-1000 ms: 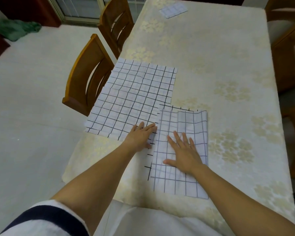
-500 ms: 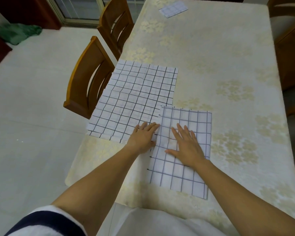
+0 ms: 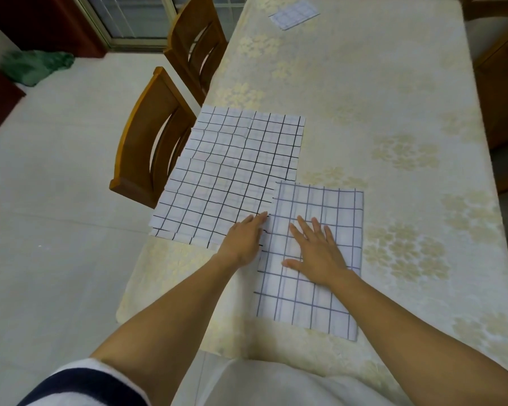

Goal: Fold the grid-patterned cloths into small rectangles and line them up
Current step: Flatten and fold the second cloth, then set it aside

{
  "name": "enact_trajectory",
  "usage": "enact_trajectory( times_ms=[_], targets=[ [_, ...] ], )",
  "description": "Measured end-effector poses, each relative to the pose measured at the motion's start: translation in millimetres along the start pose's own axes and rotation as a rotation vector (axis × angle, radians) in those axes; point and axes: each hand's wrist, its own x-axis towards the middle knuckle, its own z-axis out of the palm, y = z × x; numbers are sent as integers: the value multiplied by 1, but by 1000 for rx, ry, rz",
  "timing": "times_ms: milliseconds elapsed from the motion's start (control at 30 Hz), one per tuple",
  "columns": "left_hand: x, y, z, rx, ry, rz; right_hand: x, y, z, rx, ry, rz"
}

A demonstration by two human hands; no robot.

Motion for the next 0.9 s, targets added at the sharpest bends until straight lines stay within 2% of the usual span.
enact_trajectory(
  times_ms=[200,267,333,400,500,600,667,767,900],
  targets=[
    [-2,2,-3,25,-50,0,0,0,-2,64,1,-23],
    [-5,8,-5,6,-9,2,-4,2,-7,193,73,-60],
    [-10,21,-5,8,116,12,-12,7,-14,369,231,-64],
    [-18,46,0,57,186,124,-24,21,-20,524,409,24],
    [-29,89,28,193,102,473,-40,58,-20,514,560,142],
    [-34,124,65,272,-58,590,-47,90,-11,350,432,157],
    [-38,142,79,328,-185,544,-50,103,-5,252,308,143],
    [-42,152,89,453,-343,419,-54,112,-1,213,227,150],
    [-45,156,86,533,-386,389,-53,117,-4,189,209,160]
  ],
)
